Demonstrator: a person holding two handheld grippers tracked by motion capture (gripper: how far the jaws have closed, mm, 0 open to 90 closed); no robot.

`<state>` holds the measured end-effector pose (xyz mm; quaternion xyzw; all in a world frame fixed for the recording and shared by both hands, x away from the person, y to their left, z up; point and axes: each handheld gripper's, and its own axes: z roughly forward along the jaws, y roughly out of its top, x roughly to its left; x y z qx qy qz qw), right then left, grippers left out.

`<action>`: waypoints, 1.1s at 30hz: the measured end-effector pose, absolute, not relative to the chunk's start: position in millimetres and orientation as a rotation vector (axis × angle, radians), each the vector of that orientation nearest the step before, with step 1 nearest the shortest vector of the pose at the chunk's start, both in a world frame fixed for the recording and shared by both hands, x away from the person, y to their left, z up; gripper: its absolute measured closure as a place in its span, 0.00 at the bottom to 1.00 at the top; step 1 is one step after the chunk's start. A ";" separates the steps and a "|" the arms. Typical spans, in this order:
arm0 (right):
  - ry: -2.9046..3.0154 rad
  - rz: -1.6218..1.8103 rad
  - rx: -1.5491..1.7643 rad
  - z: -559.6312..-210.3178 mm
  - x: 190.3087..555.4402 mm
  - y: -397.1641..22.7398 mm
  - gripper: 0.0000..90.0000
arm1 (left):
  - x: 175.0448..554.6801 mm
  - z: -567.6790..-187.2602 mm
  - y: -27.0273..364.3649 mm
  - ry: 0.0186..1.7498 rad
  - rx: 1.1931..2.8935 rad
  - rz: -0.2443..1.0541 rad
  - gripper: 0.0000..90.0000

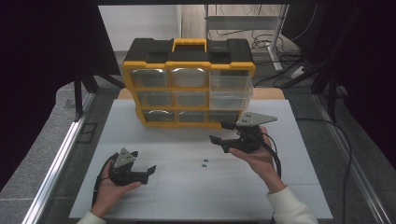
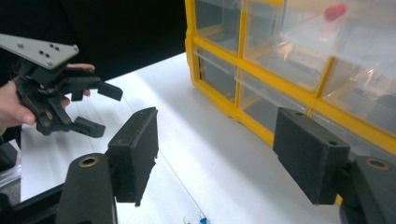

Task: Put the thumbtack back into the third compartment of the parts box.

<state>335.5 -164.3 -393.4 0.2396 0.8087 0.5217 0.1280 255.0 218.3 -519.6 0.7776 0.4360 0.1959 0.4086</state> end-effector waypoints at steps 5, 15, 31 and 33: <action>2.388 1.479 0.705 -404.7 337.8 -159.0 0.34 | 253.9 -519.5 219.7 1.103 1.953 0.497 0.10; 2.439 1.389 0.733 -428.9 342.1 -156.7 0.35 | 254.2 -520.1 218.8 1.096 1.962 0.493 0.10; 2.558 1.233 0.784 -475.0 354.9 -143.4 0.35 | 253.5 -520.4 217.9 1.092 1.967 0.491 0.10; 2.568 1.203 0.788 -480.3 357.0 -142.6 0.35 | 253.6 -520.5 217.8 1.092 1.969 0.491 0.10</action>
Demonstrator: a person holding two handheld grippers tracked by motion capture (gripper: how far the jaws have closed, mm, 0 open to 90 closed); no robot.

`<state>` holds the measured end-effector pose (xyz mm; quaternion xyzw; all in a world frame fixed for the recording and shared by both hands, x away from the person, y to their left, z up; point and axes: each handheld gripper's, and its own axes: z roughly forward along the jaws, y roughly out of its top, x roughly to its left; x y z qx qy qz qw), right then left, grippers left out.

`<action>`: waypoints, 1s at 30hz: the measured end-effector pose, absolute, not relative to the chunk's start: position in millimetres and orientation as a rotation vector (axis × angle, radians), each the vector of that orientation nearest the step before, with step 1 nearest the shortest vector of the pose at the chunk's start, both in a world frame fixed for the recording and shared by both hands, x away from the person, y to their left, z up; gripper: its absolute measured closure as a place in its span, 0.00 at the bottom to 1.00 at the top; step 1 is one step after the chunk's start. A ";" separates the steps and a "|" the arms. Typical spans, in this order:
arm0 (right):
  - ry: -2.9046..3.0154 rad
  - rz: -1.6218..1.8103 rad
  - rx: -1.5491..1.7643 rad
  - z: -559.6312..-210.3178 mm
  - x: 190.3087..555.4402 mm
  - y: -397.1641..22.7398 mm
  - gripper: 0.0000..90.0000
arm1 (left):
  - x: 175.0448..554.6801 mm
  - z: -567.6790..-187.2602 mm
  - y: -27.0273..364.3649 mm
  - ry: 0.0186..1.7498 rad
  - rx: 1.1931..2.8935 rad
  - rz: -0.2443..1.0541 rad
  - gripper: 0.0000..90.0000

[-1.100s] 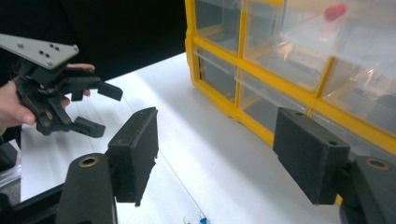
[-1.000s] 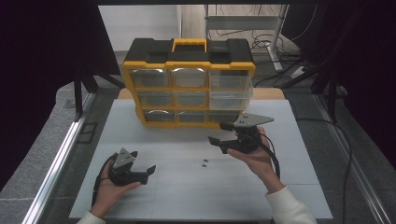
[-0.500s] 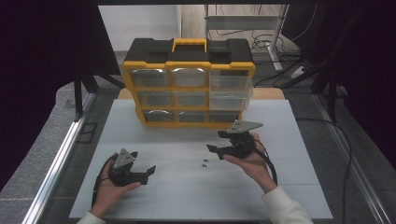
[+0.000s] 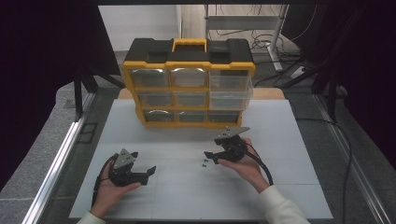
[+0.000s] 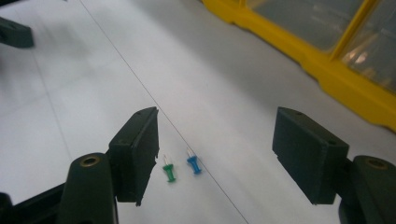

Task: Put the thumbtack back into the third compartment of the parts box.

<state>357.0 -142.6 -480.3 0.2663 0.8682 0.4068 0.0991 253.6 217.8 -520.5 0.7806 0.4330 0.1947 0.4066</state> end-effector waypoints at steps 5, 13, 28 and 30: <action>2.594 1.157 0.803 -491.2 359.0 -138.5 0.35 | 253.9 -520.6 217.9 1.092 1.968 0.490 0.10; 2.628 1.112 0.768 -501.5 362.4 -128.3 0.35 | 254.1 -521.0 217.4 1.091 1.972 0.489 0.10; 2.669 1.014 0.782 -519.7 368.3 -117.9 0.43 | 254.4 -520.9 217.9 1.090 1.971 0.490 0.10; 2.675 0.995 0.780 -521.6 367.8 -116.5 0.45 | 254.3 -520.8 218.0 1.090 1.970 0.490 0.10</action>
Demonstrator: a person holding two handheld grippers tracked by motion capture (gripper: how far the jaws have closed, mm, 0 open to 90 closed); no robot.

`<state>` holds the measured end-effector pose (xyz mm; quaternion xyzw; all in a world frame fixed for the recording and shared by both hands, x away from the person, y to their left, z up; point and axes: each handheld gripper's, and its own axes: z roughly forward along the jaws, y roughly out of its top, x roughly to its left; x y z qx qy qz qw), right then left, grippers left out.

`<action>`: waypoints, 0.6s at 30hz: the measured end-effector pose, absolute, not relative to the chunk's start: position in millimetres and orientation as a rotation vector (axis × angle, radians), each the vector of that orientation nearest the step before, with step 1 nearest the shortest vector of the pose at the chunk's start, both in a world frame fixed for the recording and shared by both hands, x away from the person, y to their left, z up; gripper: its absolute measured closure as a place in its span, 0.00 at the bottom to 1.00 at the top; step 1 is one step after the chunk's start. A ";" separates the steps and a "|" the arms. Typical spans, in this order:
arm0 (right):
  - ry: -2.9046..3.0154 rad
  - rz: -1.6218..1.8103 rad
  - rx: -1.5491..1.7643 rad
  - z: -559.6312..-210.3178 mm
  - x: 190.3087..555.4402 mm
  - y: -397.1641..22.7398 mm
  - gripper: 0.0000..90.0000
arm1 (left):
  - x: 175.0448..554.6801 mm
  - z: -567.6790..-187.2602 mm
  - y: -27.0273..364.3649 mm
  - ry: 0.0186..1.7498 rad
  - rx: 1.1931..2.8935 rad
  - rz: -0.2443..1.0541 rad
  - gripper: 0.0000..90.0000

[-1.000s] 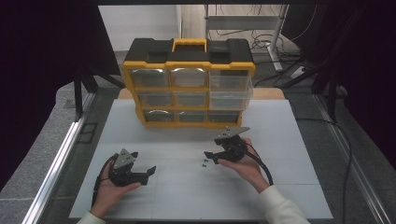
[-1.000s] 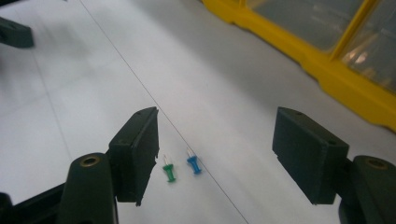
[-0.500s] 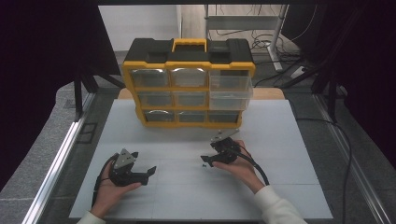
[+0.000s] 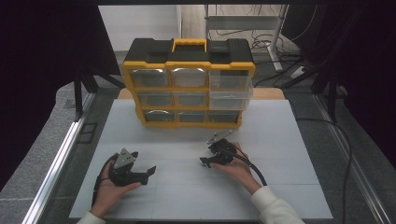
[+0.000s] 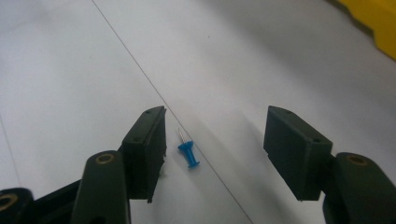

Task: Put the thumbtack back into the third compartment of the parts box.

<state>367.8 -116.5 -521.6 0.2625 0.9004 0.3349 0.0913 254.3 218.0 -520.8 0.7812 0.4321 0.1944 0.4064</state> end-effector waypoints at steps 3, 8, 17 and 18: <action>2.688 0.979 0.768 -523.2 367.1 -115.2 0.50 | 254.2 -520.6 218.2 1.090 1.969 0.492 0.10; 2.689 0.936 0.735 -523.3 364.0 -112.0 0.64 | 253.8 -520.1 218.6 1.089 1.963 0.491 0.11; 2.696 0.901 0.762 -521.2 358.7 -109.1 0.86 | 253.3 -519.1 219.8 1.090 1.957 0.496 0.11; 2.694 0.906 0.766 -521.4 359.1 -110.0 0.90 | 253.2 -519.0 220.0 1.090 1.956 0.497 0.11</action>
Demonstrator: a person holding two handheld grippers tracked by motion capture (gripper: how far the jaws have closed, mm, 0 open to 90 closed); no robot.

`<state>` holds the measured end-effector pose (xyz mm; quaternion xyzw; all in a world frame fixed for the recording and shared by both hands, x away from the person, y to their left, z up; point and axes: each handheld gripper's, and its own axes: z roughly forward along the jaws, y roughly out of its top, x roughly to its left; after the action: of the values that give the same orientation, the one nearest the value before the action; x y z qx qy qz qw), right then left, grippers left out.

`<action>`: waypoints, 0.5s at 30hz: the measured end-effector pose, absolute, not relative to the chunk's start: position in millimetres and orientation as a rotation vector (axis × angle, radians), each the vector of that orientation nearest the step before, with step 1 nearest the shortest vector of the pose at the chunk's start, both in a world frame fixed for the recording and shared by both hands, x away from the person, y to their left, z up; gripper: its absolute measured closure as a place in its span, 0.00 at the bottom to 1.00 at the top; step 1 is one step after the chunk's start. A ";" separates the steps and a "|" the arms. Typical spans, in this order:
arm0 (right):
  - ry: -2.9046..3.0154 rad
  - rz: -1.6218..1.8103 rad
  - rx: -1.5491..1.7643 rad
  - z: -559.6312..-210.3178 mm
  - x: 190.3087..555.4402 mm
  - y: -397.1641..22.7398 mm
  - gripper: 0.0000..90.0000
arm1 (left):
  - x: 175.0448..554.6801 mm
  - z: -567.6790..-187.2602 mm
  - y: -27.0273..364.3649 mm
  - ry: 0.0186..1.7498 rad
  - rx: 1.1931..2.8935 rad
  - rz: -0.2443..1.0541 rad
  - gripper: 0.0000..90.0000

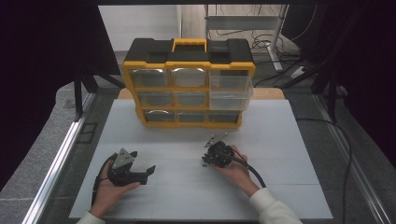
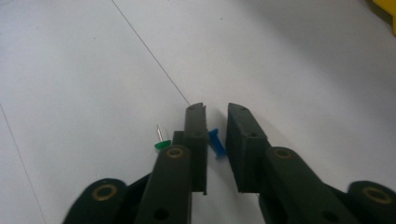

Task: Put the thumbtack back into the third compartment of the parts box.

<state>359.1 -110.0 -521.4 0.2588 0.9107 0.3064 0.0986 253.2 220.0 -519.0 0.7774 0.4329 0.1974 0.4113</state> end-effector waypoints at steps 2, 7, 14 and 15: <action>2.694 0.909 0.766 -521.5 359.2 -110.4 0.91 | 253.3 -518.9 220.2 1.090 1.956 0.498 0.11; 2.697 0.933 0.790 -521.7 360.2 -112.1 0.92 | 253.6 -518.9 220.7 1.091 1.954 0.499 0.11; 2.672 1.015 0.820 -515.6 360.5 -116.7 0.92 | 253.5 -518.9 220.6 1.089 1.955 0.499 0.11; 2.672 1.015 0.820 -515.6 360.5 -116.7 0.92 | 253.5 -518.9 220.6 1.089 1.955 0.499 0.11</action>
<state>360.5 -116.7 -515.6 0.2749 0.8954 0.3400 0.0841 253.5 220.6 -518.9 0.7771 0.4327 0.1982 0.4118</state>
